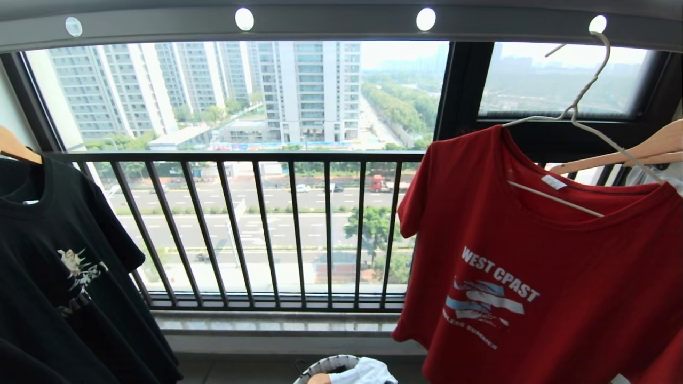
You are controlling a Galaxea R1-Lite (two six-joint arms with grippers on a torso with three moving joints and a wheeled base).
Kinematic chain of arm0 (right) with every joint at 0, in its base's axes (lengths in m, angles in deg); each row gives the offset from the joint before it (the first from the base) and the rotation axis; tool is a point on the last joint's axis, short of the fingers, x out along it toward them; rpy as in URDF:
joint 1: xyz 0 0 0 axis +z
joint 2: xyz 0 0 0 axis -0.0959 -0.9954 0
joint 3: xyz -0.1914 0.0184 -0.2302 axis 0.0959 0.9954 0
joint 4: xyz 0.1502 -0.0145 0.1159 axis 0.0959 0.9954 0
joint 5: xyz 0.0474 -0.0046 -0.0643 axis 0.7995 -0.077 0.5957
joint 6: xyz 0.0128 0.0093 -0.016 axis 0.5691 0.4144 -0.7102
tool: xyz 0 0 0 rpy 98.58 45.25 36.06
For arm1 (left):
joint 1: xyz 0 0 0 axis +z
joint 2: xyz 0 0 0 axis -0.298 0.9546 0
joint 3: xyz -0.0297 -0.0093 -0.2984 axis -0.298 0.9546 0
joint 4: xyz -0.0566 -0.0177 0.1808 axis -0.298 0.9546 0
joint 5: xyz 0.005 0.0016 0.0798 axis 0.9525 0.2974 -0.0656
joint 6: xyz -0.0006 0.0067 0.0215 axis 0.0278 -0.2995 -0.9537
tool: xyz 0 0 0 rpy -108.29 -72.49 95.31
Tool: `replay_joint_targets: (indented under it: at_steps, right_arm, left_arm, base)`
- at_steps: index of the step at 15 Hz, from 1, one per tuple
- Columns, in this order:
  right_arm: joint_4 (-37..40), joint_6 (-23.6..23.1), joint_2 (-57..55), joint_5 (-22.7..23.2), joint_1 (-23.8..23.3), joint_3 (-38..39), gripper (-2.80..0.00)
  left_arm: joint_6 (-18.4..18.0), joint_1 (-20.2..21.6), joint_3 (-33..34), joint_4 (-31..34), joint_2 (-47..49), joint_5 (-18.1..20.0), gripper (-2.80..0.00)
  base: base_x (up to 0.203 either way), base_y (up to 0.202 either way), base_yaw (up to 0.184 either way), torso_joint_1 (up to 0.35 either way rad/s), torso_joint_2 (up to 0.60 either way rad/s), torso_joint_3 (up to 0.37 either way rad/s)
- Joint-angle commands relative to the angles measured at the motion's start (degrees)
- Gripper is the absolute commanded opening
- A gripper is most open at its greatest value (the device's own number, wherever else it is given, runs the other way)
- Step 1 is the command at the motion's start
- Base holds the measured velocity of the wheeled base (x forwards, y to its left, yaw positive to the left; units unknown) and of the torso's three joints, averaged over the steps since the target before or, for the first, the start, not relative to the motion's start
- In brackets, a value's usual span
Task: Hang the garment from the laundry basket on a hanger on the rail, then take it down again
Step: Take the clothes off the clothes rack
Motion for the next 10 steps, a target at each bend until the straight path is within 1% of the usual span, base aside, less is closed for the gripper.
replay_joint_targets:
  at_steps: [1,6,10]
  right_arm:
    - [6.36,-0.13,-6.71,0.03,0.02,-11.48,-2.8]
    - [12.67,-0.22,-24.25,0.02,-0.24,-30.58,-2.8]
    - [22.42,-0.42,-39.34,1.27,-0.18,-46.83,-2.8]
  left_arm:
    - [0.0,0.0,0.09,0.02,0.05,-0.02,-2.8]
    - [0.0,0.0,0.09,0.02,-0.02,-0.02,-2.8]
    - [0.0,0.0,0.01,0.0,-0.02,0.05,-2.8]
  base:
    - [0.0,0.0,0.0,0.0,0.0,0.0]
    - [0.0,0.0,0.0,0.0,0.0,0.0]
    - [0.0,0.0,0.0,0.0,0.0,0.0]
